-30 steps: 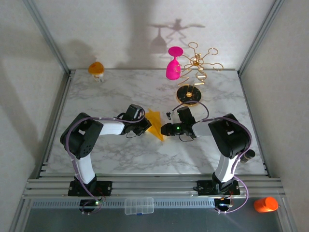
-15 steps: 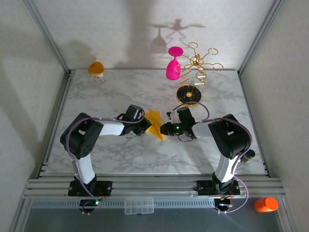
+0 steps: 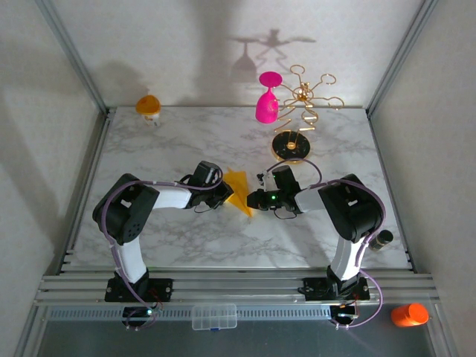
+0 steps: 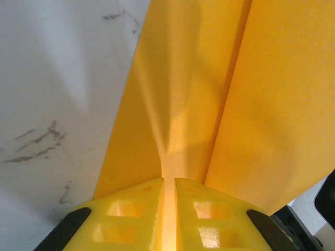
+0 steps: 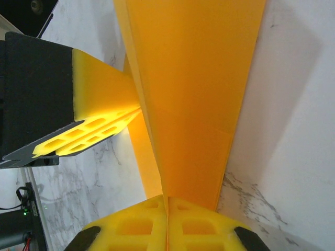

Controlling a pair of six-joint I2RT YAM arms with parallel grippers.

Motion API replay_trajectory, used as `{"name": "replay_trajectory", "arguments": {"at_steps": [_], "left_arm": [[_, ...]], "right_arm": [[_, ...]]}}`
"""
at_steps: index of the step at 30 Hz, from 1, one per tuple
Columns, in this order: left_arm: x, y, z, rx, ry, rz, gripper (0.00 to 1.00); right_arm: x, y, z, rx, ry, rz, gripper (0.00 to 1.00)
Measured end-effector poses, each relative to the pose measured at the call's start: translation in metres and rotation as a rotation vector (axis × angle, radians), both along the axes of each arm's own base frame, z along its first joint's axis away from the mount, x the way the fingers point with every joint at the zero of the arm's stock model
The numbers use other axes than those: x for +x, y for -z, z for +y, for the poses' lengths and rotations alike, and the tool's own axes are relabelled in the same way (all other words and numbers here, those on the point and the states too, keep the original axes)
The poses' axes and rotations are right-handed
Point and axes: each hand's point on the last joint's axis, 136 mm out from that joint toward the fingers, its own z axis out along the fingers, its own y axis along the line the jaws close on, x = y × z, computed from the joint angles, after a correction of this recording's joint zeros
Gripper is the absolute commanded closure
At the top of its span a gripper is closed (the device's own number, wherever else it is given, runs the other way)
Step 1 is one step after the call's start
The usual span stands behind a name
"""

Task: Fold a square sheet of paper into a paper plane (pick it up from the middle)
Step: Fourth fold the wing at the center of the table.

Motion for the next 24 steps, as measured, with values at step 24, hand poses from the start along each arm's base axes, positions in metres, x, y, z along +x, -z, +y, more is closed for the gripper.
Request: {"name": "replay_trajectory", "arguments": {"at_steps": [24], "left_arm": [[0.022, -0.062, -0.035, -0.115, 0.142, -0.225, 0.86]], "right_arm": [[0.002, 0.002, -0.002, 0.029, -0.023, 0.082, 0.90]]}}
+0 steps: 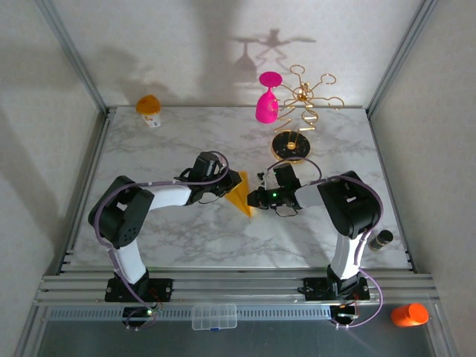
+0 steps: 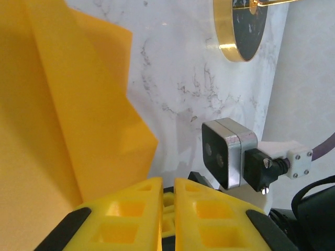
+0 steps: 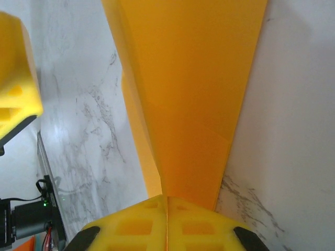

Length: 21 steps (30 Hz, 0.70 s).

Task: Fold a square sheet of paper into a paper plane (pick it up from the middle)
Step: Fourth fold the wing at the center of the table.

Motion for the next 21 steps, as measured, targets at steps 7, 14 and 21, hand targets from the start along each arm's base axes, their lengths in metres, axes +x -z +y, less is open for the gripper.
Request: {"name": "replay_trajectory", "arguments": {"at_steps": [7, 14, 21], "left_arm": [[0.001, 0.015, -0.006, 0.018, 0.028, 0.014, 0.87], [0.000, 0.019, -0.006, 0.023, 0.033, 0.019, 0.86], [-0.001, 0.025, -0.008, 0.025, 0.038, 0.029, 0.86]], "right_arm": [[0.000, 0.000, 0.000, 0.009, -0.003, 0.006, 0.90], [0.000, 0.000, -0.001, 0.016, -0.005, 0.008, 0.90], [0.000, -0.001, 0.000, 0.024, -0.011, 0.012, 0.89]]}}
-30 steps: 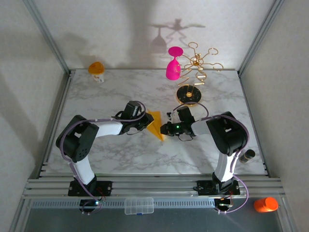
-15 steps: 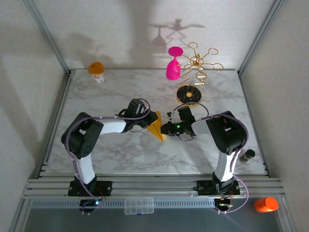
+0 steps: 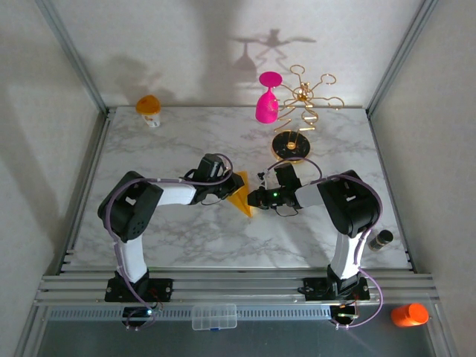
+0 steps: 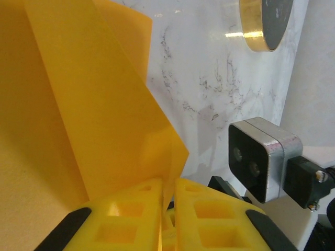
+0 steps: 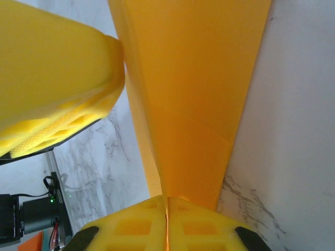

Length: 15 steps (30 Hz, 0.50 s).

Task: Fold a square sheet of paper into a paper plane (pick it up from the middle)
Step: Fourth fold the wing at the center of the table.

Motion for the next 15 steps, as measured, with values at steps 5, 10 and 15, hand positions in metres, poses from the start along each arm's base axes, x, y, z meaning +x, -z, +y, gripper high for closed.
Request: {"name": "replay_trajectory", "arguments": {"at_steps": [5, 10, 15], "left_arm": [[-0.001, 0.005, 0.000, 0.006, 0.001, 0.010, 0.87], [-0.001, 0.008, 0.000, 0.008, 0.001, 0.013, 0.87], [-0.002, 0.013, 0.000, 0.012, 0.004, 0.024, 0.87]], "right_arm": [[-0.001, -0.001, 0.001, 0.006, -0.005, 0.001, 0.86], [-0.001, -0.002, 0.001, 0.013, -0.010, 0.003, 0.82], [0.000, -0.003, 0.001, 0.015, -0.009, 0.003, 0.82]]}}
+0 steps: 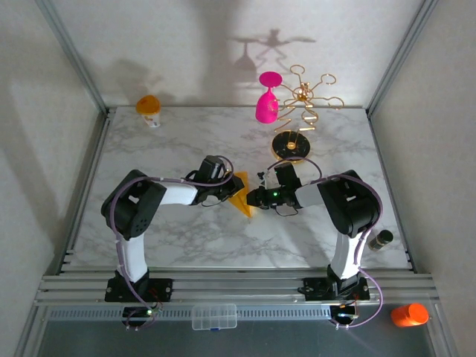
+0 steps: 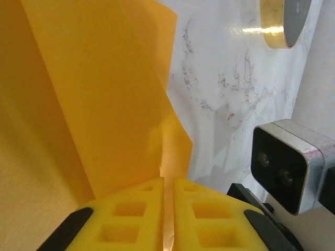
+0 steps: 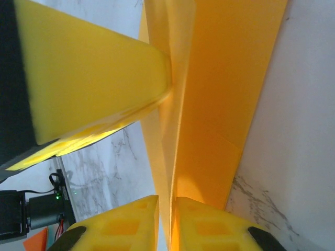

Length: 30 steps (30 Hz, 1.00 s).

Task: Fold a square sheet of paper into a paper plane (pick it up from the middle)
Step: Fourth fold the wing at the center of the table.

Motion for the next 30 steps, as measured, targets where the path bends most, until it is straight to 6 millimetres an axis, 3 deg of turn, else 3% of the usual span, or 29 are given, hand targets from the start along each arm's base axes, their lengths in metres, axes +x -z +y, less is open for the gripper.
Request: {"name": "replay_trajectory", "arguments": {"at_steps": [19, 30], "left_arm": [[0.002, 0.000, -0.005, -0.003, 0.010, -0.007, 0.85], [0.001, -0.019, 0.002, -0.028, -0.005, -0.055, 0.86]], "right_arm": [[0.002, 0.005, -0.003, -0.005, 0.017, 0.023, 0.92], [0.002, 0.005, -0.004, 0.007, 0.020, 0.045, 0.93]]}}
